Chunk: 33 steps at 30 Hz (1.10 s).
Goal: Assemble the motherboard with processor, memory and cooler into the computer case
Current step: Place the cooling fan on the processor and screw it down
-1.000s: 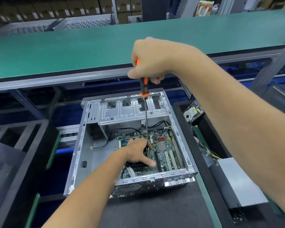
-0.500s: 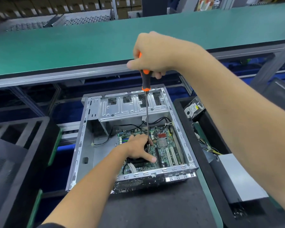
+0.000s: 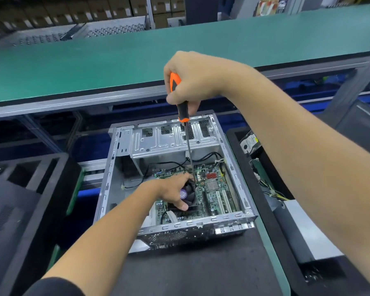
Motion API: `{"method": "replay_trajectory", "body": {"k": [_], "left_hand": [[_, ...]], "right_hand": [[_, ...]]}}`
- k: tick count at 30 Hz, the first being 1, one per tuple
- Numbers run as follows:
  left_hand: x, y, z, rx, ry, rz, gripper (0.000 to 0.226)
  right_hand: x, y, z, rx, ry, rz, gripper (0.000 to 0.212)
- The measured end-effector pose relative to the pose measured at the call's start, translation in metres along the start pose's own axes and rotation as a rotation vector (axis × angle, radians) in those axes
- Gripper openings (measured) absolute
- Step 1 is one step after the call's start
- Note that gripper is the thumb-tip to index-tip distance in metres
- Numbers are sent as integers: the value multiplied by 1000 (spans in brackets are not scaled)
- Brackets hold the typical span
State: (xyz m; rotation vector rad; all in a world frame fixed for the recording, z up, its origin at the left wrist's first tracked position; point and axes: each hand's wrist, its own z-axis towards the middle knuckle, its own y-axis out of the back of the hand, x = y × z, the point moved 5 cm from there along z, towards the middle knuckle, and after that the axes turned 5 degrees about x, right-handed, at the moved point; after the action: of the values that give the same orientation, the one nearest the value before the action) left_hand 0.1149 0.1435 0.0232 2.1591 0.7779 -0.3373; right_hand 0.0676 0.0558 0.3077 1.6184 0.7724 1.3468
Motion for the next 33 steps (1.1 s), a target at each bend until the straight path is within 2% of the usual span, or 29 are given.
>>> {"method": "replay_trajectory", "body": {"k": [12,18,22,25,29,31,33], "left_hand": [[7,1,3,66,11,5,90],[8,1,3,103,-2,9,88],[3,2,0,114,-34,-12,94],[3,2,-2,100,-49,79,82],[-7,2,-7,-34,-104,303,78],[-16,-1,-11,-36,-180,264,71],[-21,-4,-14,-2,-218,153,56]], "right_hand": [[-11,4,-2,-71,25,76,22],[-21,27,-12,-242,15,101,29],[-16,21,-18,-205,39,98,31],[-13,13,-19,-179,38,135,23],[-10,12,-19,-170,50,164,23],[-8,12,-19,-170,58,168,24],[-6,12,-20,-165,70,176,22]]}}
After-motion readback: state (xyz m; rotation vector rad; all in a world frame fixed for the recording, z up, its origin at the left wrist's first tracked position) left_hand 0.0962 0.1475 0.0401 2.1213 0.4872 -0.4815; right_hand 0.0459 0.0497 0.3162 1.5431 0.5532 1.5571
